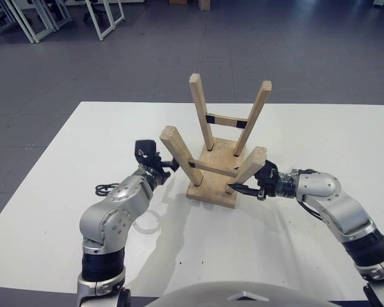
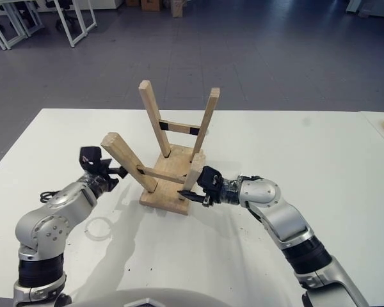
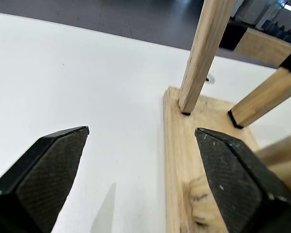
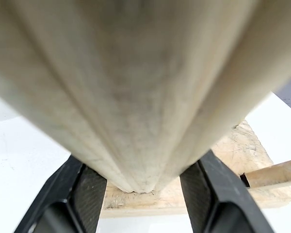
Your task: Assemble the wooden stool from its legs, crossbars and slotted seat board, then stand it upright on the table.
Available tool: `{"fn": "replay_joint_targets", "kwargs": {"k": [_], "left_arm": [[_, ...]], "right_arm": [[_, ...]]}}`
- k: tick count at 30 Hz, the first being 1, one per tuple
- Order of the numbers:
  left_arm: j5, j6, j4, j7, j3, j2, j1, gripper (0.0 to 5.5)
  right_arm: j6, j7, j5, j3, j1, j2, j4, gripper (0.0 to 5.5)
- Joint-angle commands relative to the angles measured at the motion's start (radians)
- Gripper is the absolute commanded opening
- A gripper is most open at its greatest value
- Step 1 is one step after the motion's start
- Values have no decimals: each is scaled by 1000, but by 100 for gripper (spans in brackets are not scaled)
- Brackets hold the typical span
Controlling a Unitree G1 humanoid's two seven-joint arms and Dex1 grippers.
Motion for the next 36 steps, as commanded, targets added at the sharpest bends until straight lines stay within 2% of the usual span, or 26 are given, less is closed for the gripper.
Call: {"fn": "replay_joint_targets", "kwargs": {"k": [1, 5, 10, 13, 16, 20, 23, 26, 30, 33, 36], "left_arm": [[79, -95, 110, -55, 66, 50, -12, 410], [121, -132, 153, -96, 76, 48, -2, 410], [152, -164, 133, -90, 64, -12, 4, 410], [126, -282, 52, -64, 143, -70, -113, 410], [23, -309, -50, -58, 182, -116, -282, 410], [-321, -110, -165, 157, 188, -218, -506, 410], [-476, -35, -176, 295, 211, -197, -600, 410], [-542, 49, -156, 369, 194, -151, -539, 410], [-537, 135, -145, 381, 105, -136, -364, 410], [-545, 144, -141, 376, 68, -147, -299, 410], [-575, 94, -142, 378, 71, -176, -313, 410]], "right_arm": [[-26, 82, -36, 32, 91, -2, 169, 203], [-138, 120, -58, -6, -4, 2, 244, 203], [-160, 169, -63, -12, -68, 8, 252, 203], [-169, 169, -89, -3, -46, 6, 258, 203], [-170, 162, -100, 1, -21, 5, 251, 203], [-168, 156, -108, 11, -8, 12, 242, 203], [-164, 151, -108, 11, -4, 15, 235, 203], [-159, 145, -107, 10, 4, 14, 225, 203], [-156, 140, -105, 8, 7, 13, 217, 203], [-154, 138, -106, 6, 8, 15, 214, 203], [-155, 136, -108, 3, 9, 21, 215, 203]]}}
